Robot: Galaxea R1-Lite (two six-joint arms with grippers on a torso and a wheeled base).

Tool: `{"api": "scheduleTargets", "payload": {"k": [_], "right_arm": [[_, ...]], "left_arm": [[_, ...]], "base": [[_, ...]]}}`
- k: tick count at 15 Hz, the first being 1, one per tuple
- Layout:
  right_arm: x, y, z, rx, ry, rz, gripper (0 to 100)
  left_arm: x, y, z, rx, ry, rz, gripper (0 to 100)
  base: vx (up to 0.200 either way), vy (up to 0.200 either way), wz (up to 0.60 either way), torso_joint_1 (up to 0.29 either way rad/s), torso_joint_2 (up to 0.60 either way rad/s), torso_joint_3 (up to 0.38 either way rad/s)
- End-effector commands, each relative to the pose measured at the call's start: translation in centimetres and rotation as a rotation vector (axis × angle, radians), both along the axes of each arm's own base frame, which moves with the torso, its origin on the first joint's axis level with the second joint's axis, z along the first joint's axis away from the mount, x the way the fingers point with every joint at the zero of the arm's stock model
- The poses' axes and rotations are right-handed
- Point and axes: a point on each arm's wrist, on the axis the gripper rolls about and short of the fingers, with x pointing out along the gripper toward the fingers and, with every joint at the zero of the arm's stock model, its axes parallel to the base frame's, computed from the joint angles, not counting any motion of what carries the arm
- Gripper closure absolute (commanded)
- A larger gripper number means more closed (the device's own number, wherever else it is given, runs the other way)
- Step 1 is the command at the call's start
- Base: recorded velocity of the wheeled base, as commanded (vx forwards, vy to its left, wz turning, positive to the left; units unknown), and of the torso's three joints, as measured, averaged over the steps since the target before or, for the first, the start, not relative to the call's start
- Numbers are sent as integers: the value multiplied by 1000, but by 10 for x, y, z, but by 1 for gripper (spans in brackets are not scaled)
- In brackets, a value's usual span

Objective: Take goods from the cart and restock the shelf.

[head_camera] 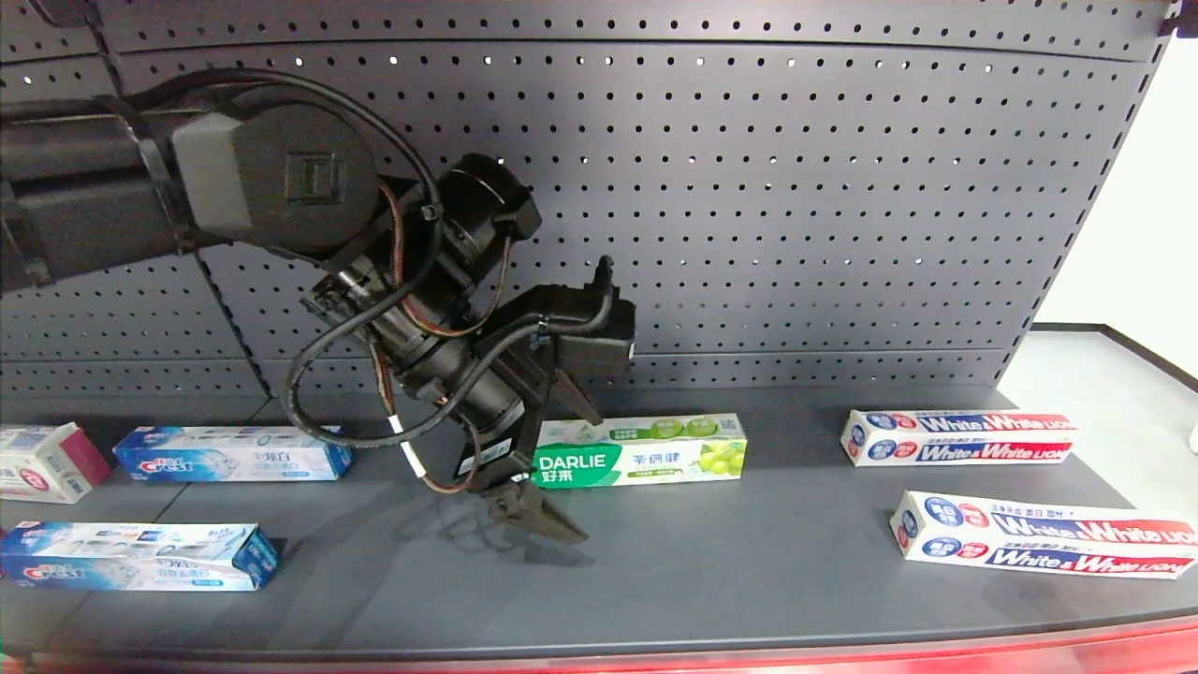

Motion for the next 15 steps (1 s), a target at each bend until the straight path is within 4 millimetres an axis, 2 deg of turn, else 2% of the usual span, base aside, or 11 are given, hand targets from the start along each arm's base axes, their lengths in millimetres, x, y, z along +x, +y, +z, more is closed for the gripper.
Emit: {"api": "scheduleTargets", "payload": {"k": [1, 5, 8, 13, 15], "right_arm": [[0, 0, -1, -1, 2, 1, 100], [0, 0, -2, 0, 5, 5, 100], [0, 0, -2, 1, 5, 5, 100], [-1, 0, -5, -1, 6, 5, 100], [-2, 0, -6, 2, 5, 6, 100]], "left_arm": [[-13, 12, 3, 4, 6, 10, 0], [-23, 23, -3, 8, 6, 18, 0], [-24, 24, -10, 15, 10, 8, 0], [-35, 31, -26, -20, -69, 0, 0], [-33, 34, -26, -39, -103, 15, 0]], "base": [[0, 0, 0, 0, 0, 0], [0, 0, 0, 0, 0, 0], [0, 0, 0, 0, 0, 0], [0, 0, 0, 0, 0, 0], [0, 0, 0, 0, 0, 0]]}}
